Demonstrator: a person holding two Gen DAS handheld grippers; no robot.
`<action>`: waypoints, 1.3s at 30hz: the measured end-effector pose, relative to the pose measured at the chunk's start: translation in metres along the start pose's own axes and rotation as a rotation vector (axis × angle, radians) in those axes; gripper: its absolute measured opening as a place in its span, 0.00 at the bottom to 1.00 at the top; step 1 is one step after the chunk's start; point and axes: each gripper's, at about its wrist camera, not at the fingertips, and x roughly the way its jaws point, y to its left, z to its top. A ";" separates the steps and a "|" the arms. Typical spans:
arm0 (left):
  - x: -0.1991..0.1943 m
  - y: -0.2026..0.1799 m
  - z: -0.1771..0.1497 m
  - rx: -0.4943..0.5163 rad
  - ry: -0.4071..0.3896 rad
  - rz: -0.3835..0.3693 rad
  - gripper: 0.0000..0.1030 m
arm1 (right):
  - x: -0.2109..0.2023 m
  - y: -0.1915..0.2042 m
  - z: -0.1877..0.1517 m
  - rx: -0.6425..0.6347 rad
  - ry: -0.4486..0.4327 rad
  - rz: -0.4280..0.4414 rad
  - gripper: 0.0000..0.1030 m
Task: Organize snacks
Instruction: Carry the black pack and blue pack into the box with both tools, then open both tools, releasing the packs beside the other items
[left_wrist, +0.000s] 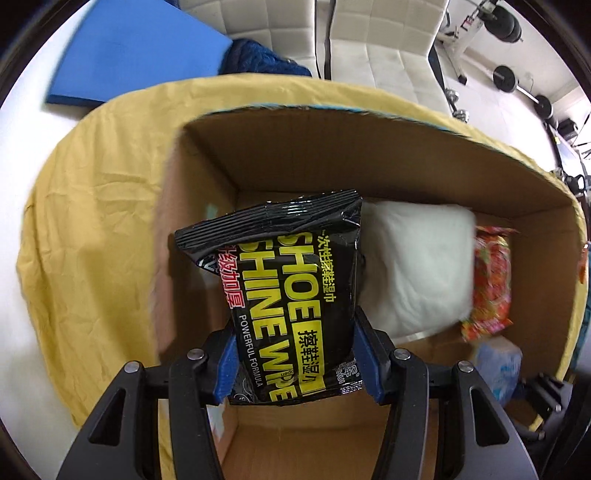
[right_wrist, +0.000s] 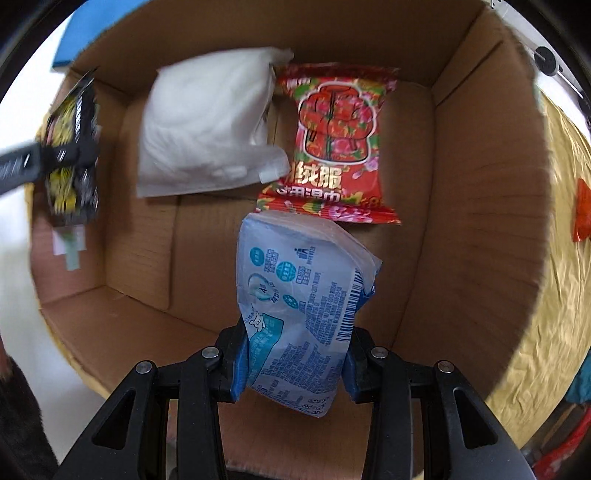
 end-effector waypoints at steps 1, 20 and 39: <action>0.007 -0.003 0.006 0.001 0.007 -0.008 0.50 | 0.003 0.002 0.001 -0.005 0.005 -0.006 0.41; 0.030 0.000 0.019 -0.027 0.037 -0.048 0.53 | 0.037 0.012 0.008 -0.017 0.037 -0.067 0.55; -0.042 0.015 -0.034 -0.040 -0.056 -0.046 0.53 | -0.035 0.003 -0.015 0.010 -0.060 -0.063 0.63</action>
